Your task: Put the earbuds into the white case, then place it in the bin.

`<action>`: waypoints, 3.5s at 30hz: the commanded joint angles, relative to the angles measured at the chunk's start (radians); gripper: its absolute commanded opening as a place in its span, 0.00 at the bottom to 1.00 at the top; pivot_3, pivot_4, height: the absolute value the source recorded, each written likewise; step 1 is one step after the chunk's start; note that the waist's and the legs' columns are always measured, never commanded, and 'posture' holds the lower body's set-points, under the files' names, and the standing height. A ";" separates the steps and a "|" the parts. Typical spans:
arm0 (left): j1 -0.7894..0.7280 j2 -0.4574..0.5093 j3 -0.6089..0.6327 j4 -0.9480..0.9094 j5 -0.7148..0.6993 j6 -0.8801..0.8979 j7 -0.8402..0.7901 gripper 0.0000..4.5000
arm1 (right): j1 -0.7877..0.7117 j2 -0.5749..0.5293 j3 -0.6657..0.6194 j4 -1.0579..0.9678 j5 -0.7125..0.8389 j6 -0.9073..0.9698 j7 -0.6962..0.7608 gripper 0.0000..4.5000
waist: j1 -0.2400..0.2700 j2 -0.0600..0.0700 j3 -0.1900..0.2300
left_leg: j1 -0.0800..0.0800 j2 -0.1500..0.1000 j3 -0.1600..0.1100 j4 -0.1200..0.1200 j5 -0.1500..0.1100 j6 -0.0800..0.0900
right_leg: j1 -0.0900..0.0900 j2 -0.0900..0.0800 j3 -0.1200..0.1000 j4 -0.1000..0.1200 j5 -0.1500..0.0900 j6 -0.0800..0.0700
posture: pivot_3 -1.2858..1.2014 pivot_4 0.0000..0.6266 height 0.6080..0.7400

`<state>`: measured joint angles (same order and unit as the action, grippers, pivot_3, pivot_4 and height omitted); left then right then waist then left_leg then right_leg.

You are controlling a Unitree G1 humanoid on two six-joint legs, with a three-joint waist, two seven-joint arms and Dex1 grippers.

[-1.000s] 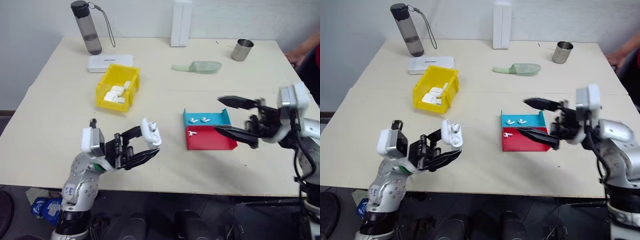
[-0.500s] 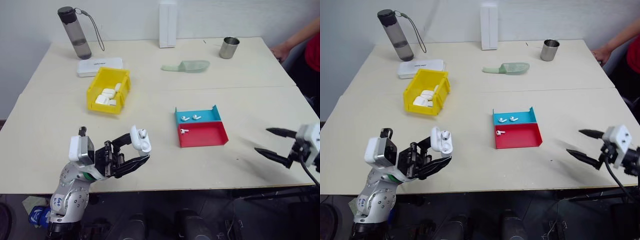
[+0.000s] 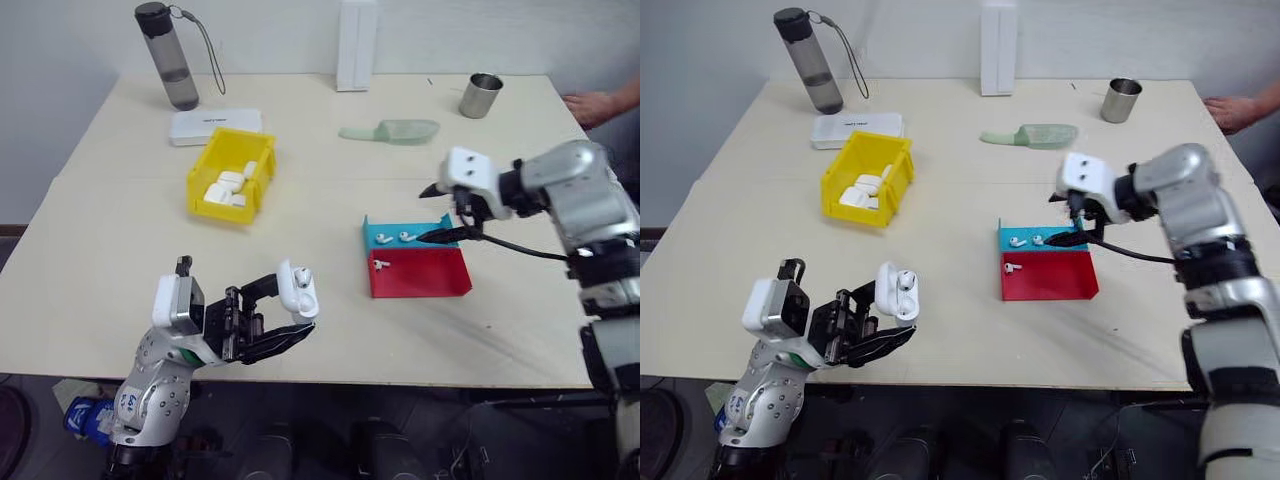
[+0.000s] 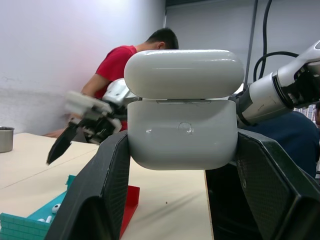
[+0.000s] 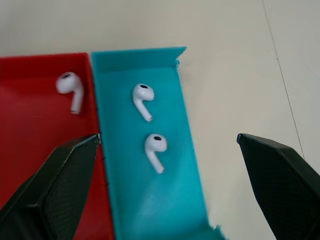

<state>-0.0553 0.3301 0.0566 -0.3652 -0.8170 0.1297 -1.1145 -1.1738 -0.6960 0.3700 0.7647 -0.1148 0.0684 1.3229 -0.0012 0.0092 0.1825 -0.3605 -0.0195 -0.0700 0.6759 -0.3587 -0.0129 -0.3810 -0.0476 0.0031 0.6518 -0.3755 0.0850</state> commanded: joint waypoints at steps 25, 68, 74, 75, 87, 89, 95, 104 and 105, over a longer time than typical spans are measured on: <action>0.064 0.003 0.007 -0.077 0.015 -0.035 0.063 0.61 | -0.184 0.178 0.093 0.461 -0.292 -0.311 -0.019 0.59 | -0.030 0.000 0.000 | -0.012 -0.001 0.000 0.007 0.001 -0.001 | -0.013 -0.001 -0.001 0.011 0.000 0.000 | 0.52 0.24 1.00; 0.069 0.041 0.023 -0.103 0.008 -0.022 0.100 0.61 | -0.176 0.213 0.086 0.533 -0.327 -0.203 -0.030 0.32 | -0.029 -0.002 -0.001 | -0.008 -0.001 0.000 0.009 0.002 -0.003 | -0.011 -0.001 0.000 0.017 0.000 0.000 | 0.52 0.24 1.00; 0.071 0.039 0.023 -0.106 0.008 -0.025 0.101 0.61 | -0.173 0.216 0.073 0.537 -0.320 -0.188 -0.027 0.24 | -0.030 -0.002 -0.001 | -0.008 -0.001 0.000 0.009 0.002 -0.003 | -0.011 -0.001 0.000 0.017 0.000 0.000 | 0.52 0.24 1.00; 0.072 0.039 0.023 -0.106 0.008 -0.025 0.101 0.61 | -0.172 0.216 0.071 0.537 -0.321 -0.187 -0.026 0.19 | -0.030 -0.002 -0.001 | -0.008 -0.001 0.000 0.009 0.002 -0.003 | -0.011 -0.001 0.000 0.017 0.000 0.000 | 0.52 0.24 1.00; 0.069 0.037 0.020 -0.100 0.006 -0.025 0.097 0.61 | -0.164 0.212 0.051 0.531 -0.307 -0.194 -0.027 0.10 | -0.030 -0.002 -0.001 | -0.008 -0.001 0.000 0.009 0.002 -0.003 | -0.011 -0.001 0.000 0.017 0.000 0.000 | 0.52 0.24 1.00; 0.064 0.035 0.020 -0.096 0.004 -0.025 0.097 0.61 | -0.166 0.207 0.033 0.526 -0.293 -0.197 -0.039 0.10 | -0.030 -0.002 -0.001 | -0.008 -0.001 0.000 0.009 0.002 -0.003 | -0.011 -0.001 0.000 0.017 0.000 0.000 | 0.52 0.24 1.00; 0.010 0.014 0.027 -0.075 -0.039 -0.006 0.105 0.61 | -0.202 0.125 -0.132 0.438 -0.121 -0.181 0.108 0.10 | -0.027 -0.002 -0.001 | -0.010 -0.001 0.000 0.009 0.002 -0.003 | -0.013 -0.001 0.000 0.018 0.000 0.000 | 0.52 0.24 1.00; -0.143 -0.013 0.021 0.006 -0.097 0.038 0.072 0.61 | 0.199 0.005 -0.484 -0.499 0.765 0.621 0.218 0.10 | -0.023 -0.002 -0.001 | -0.011 -0.001 -0.002 0.008 0.002 -0.003 | -0.013 -0.001 -0.002 0.016 0.000 0.000 | 0.52 0.24 1.00; -0.165 -0.018 0.021 0.021 -0.105 0.046 0.067 0.61 | 0.255 0.037 -0.541 -0.619 0.905 0.756 0.123 0.10 | -0.024 -0.002 -0.001 | -0.011 -0.001 -0.002 0.009 0.002 -0.003 | -0.013 -0.001 -0.002 0.016 0.000 0.000 | 0.52 0.24 1.00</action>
<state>-0.2001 0.3188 0.0684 -0.3368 -0.8884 0.1716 -1.0390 -0.9312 -0.6826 -0.0919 0.3214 0.5893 0.6463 1.5029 -0.0249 0.0076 0.1814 -0.3718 -0.0204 -0.0717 0.6842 -0.3568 -0.0160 -0.3936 -0.0484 0.0011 0.6681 -0.3754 0.0852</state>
